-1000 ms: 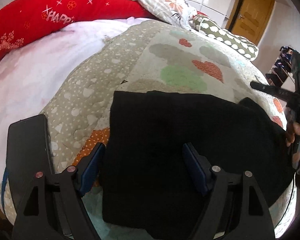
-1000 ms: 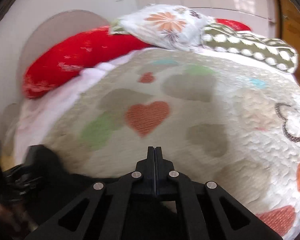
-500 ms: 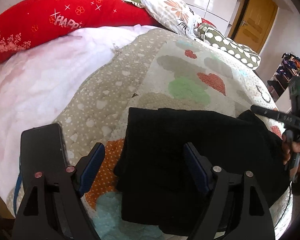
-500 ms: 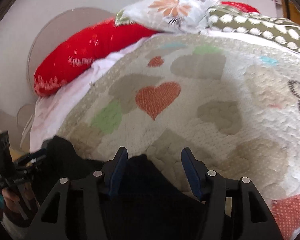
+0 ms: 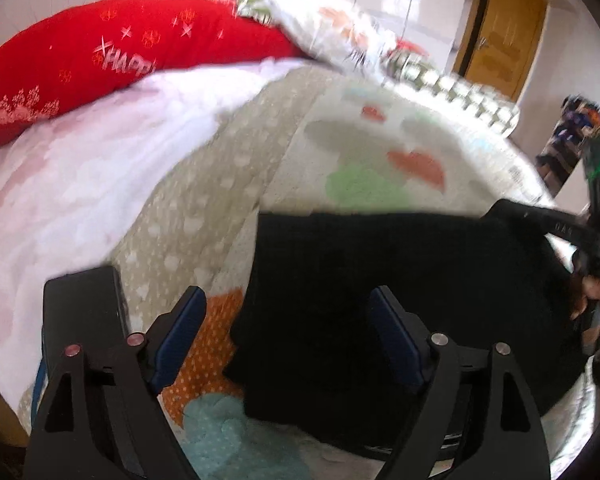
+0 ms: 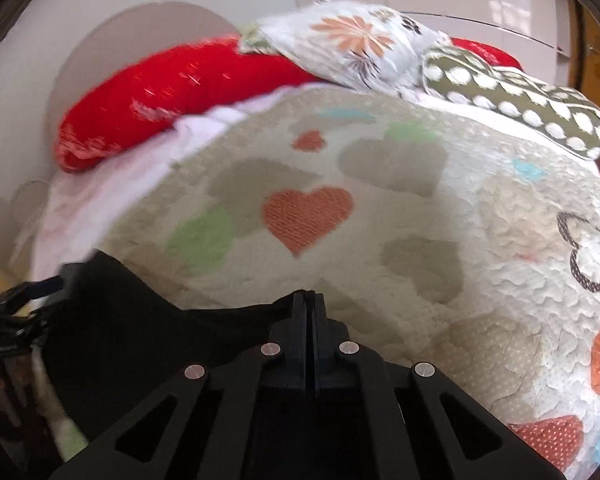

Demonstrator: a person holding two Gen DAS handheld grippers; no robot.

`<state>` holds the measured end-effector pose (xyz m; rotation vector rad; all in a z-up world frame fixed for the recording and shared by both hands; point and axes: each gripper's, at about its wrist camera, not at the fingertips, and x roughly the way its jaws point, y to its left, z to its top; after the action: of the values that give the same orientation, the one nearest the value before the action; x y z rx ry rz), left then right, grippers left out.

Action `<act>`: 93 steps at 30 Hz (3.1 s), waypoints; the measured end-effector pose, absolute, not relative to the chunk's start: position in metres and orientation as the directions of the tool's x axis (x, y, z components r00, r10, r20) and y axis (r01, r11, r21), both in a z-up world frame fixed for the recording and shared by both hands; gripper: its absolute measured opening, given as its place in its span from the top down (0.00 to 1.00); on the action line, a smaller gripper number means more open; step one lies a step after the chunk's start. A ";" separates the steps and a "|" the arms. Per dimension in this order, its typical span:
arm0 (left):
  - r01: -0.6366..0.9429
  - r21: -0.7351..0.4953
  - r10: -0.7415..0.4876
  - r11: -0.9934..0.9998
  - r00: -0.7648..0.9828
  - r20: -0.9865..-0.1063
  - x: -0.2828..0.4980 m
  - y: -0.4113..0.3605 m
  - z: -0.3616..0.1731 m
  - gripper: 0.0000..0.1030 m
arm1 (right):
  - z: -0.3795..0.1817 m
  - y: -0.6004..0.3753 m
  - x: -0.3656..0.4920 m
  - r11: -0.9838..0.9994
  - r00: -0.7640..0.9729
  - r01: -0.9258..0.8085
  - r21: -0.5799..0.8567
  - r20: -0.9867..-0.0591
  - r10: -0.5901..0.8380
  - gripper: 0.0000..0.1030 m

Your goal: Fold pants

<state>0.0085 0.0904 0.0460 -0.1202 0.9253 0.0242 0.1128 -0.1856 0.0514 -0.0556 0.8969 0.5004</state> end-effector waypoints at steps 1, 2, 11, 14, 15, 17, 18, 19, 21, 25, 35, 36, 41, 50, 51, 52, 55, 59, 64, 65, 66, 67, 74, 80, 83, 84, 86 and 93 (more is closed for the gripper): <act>-0.076 -0.097 -0.036 0.992 0.574 -0.818 0.010 0.090 0.036 0.18 | 0.043 -0.184 0.116 0.889 0.510 -0.428 0.162 -0.769 0.385 0.99; -0.078 -0.111 -0.049 0.991 0.559 -0.827 0.012 0.091 0.029 0.18 | 0.034 -0.182 0.119 0.897 0.504 -0.411 0.164 -0.779 0.373 0.99; -0.116 -0.146 -0.048 0.983 0.597 -0.801 0.002 0.113 0.059 0.17 | 0.084 -0.189 0.060 0.865 0.553 -0.443 0.236 -0.688 0.470 0.61; -0.174 -0.124 0.012 0.977 0.624 -0.781 -0.002 0.121 0.068 0.17 | 0.087 -0.153 0.011 0.768 0.455 -0.584 0.263 -0.677 0.578 0.55; -0.173 -0.138 0.001 0.975 0.626 -0.780 -0.003 0.124 0.068 0.17 | 0.085 -0.142 -0.004 0.739 0.429 -0.620 0.264 -0.674 0.601 0.55; -0.173 -0.172 -0.032 0.970 0.609 -0.792 -0.003 0.129 0.064 0.17 | 0.076 -0.119 -0.031 0.677 0.362 -0.684 0.272 -0.679 0.639 0.55; -0.176 -0.178 -0.038 0.968 0.600 -0.799 -0.004 0.130 0.062 0.17 | 0.070 -0.107 -0.042 0.654 0.333 -0.706 0.271 -0.689 0.644 0.56; -0.181 -0.178 -0.038 0.967 0.592 -0.805 -0.005 0.131 0.059 0.17 | 0.064 -0.096 -0.050 0.640 0.319 -0.726 0.252 -0.701 0.638 0.56; -0.185 -0.191 -0.050 0.964 0.580 -0.813 -0.007 0.130 0.054 0.17 | 0.054 -0.078 -0.060 0.639 0.349 -0.752 0.162 -0.724 0.595 0.56; -0.133 -0.279 -0.154 0.951 0.580 -0.800 -0.011 0.122 0.049 0.17 | 0.031 -0.061 -0.057 0.655 0.370 -0.748 0.109 -0.750 0.548 0.60; -0.045 -0.277 -0.183 0.960 0.648 -0.739 -0.021 0.113 0.087 0.42 | 0.066 -0.083 -0.051 0.635 0.299 -0.691 0.344 -0.664 0.685 0.91; -0.042 -0.269 -0.174 0.962 0.664 -0.727 -0.024 0.116 0.092 0.42 | 0.066 -0.081 -0.054 0.624 0.286 -0.694 0.361 -0.657 0.698 0.91; -0.120 -0.218 -0.097 0.968 0.627 -0.773 -0.022 0.127 0.072 0.42 | 0.042 -0.051 -0.063 0.629 0.255 -0.696 0.346 -0.699 0.668 0.91; -0.084 -0.189 -0.079 0.978 0.694 -0.715 -0.027 0.099 0.089 0.28 | 0.065 -0.122 -0.050 0.752 0.453 -0.564 0.342 -0.633 0.628 0.53; -0.073 -0.191 -0.088 0.979 0.691 -0.717 -0.022 0.092 0.089 0.27 | 0.066 -0.133 -0.045 0.780 0.485 -0.534 0.326 -0.638 0.598 0.53; -0.067 -0.189 -0.093 0.980 0.684 -0.724 -0.018 0.087 0.087 0.27 | 0.065 -0.144 -0.039 0.813 0.505 -0.494 0.309 -0.659 0.558 0.53; -0.045 -0.164 -0.095 0.985 0.657 -0.748 -0.007 0.067 0.074 0.28 | 0.063 -0.182 -0.036 0.870 0.551 -0.406 0.280 -0.684 0.477 0.53; -0.025 -0.111 -0.072 0.993 0.619 -0.782 0.001 0.047 0.055 0.28 | 0.066 -0.260 -0.056 0.949 0.662 -0.246 0.198 -0.681 0.314 0.53; -0.026 -0.063 -0.034 0.998 0.620 -0.784 0.004 0.032 0.050 0.21 | 0.070 -0.351 -0.076 0.997 0.718 -0.004 0.078 -0.694 0.057 0.49; -0.033 -0.071 -0.036 0.997 0.618 -0.785 0.005 0.032 0.048 0.20 | 0.067 -0.368 -0.078 0.996 0.716 0.039 0.079 -0.698 0.028 0.48; -0.042 -0.074 -0.033 0.996 0.615 -0.788 0.007 0.033 0.047 0.20 | 0.064 -0.378 -0.079 0.994 0.709 0.065 0.088 -0.705 0.016 0.48; -0.049 -0.075 -0.029 0.996 0.611 -0.791 0.008 0.033 0.045 0.20 | 0.061 -0.384 -0.078 0.992 0.703 0.073 0.098 -0.711 0.019 0.48; -0.073 -0.062 -0.002 0.995 0.626 -0.780 0.013 0.034 0.045 0.20 | 0.049 -0.395 -0.066 0.982 0.705 0.026 0.187 -0.700 0.115 0.95; -0.096 -0.064 0.011 0.993 0.633 -0.774 0.013 0.040 0.035 0.20 | 0.043 -0.412 -0.076 0.989 0.650 0.089 0.119 -0.759 0.032 0.95; -0.088 -0.030 0.032 0.996 0.633 -0.773 0.011 0.035 0.038 0.20 | 0.043 -0.413 -0.079 0.982 0.659 0.113 0.153 -0.751 0.041 0.87; -0.083 -0.031 0.029 0.996 0.640 -0.768 0.010 0.034 0.043 0.20 | 0.047 -0.414 -0.079 0.977 0.666 0.132 0.166 -0.745 0.037 0.81; -0.074 -0.035 0.023 0.997 0.659 -0.751 0.008 0.033 0.053 0.20 | 0.062 -0.415 -0.076 0.970 0.689 0.149 0.192 -0.723 0.037 0.69; -0.056 0.041 0.069 0.998 0.681 -0.729 0.038 0.019 0.066 0.20 | 0.095 -0.314 -0.026 0.943 0.702 -0.207 0.262 -0.631 0.330 0.50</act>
<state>0.0382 0.0191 0.0660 0.0160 0.8185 0.0701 -0.0264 -0.3145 0.0955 0.1767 0.7343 0.3004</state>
